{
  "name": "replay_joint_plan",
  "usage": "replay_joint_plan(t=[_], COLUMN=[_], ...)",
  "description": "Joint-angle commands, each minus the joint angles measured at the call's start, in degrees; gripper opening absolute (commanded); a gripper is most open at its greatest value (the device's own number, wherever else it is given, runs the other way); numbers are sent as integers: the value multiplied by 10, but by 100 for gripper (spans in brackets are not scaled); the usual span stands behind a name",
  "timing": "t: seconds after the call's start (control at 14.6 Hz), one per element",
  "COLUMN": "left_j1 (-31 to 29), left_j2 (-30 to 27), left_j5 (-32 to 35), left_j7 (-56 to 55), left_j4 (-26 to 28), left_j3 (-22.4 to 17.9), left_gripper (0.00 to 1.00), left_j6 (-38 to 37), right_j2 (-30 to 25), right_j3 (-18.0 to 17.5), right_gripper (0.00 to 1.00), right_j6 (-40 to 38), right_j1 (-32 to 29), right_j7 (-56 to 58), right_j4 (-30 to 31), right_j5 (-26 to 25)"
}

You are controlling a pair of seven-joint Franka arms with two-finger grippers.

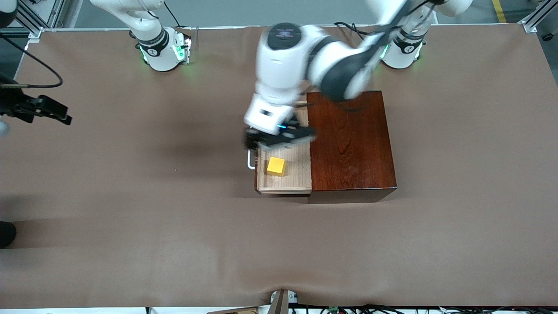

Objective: Open drawer, take yellow block, close drawer
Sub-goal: 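Pull the drawer open with the left gripper while the right gripper approaches, then lower the right gripper into the drawer and grasp the yellow cube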

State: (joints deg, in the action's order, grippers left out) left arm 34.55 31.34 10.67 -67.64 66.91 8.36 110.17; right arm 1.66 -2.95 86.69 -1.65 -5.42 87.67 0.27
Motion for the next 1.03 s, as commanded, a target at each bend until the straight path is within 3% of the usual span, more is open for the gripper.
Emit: replay_joint_plan(t=[0.0, 0.14, 0.34, 0.55, 0.75, 0.96], left_j1=[-91, -164, -248, -315, -376, -403], left_j2=[-39, -60, -121, -181, -245, -325], left_j5=[-16, -27, -28, -30, -81, -108], left_j7=[90, 166, 280, 391, 505, 580], left_j4=[36, 58, 148, 225, 289, 357], left_j3=[10, 21, 24, 24, 24, 24], left_gripper=[100, 100, 100, 100, 100, 100], left_j6=[-51, -69, -70, -62, -62, -67], right_j2=[0, 24, 86, 134, 205, 271], right_j3=[-8, -8, -8, -7, -7, -7], right_gripper=[100, 100, 100, 100, 100, 100], right_j6=[0, 4, 39, 129, 218, 259], right_j1=[89, 172, 281, 325, 371, 383], right_j7=[-180, -386, -599, -772, -936, -1058], right_j4=[-1, -2, -19, -19, -41, -75], right_j5=[0, -1, 4, 44, 41, 45])
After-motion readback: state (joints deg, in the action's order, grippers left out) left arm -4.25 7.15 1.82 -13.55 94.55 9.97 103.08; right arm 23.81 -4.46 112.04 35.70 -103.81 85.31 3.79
